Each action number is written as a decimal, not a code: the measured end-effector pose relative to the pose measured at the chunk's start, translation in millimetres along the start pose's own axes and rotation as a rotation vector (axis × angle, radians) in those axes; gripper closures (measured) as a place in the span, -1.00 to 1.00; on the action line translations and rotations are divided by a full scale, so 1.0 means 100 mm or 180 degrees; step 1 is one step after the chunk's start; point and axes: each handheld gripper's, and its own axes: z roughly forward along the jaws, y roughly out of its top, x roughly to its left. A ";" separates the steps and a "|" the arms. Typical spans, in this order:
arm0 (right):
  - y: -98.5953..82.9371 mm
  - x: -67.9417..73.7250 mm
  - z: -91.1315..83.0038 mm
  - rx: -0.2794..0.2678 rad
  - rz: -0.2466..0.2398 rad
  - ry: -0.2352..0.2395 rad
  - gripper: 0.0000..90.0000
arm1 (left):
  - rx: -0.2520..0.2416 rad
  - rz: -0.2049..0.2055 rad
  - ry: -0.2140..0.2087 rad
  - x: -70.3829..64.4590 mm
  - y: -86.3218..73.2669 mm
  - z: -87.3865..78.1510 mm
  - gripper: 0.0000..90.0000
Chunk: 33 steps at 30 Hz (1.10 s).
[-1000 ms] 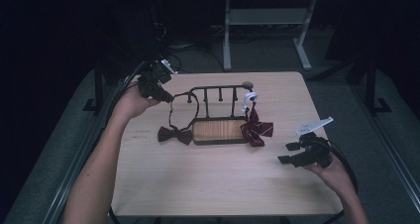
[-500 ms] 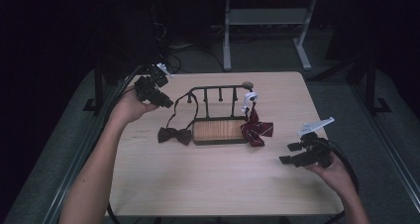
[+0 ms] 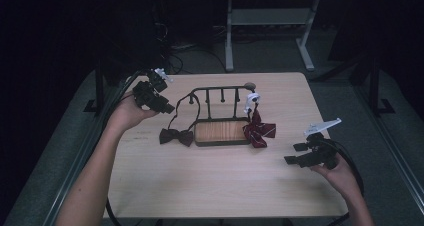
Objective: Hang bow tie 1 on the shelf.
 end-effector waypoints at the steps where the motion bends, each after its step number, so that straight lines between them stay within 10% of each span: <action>1: 0.00 0.00 0.00 -0.0001 0.0000 0.0000 -0.34 | -0.0016 -0.0015 -0.0012 0.00 -0.02 0.00 0.31; 33: -0.01 0.00 0.01 -0.0018 0.0028 -0.0018 -0.35 | -0.0146 0.0070 -0.0102 -0.22 -0.36 -0.03 0.00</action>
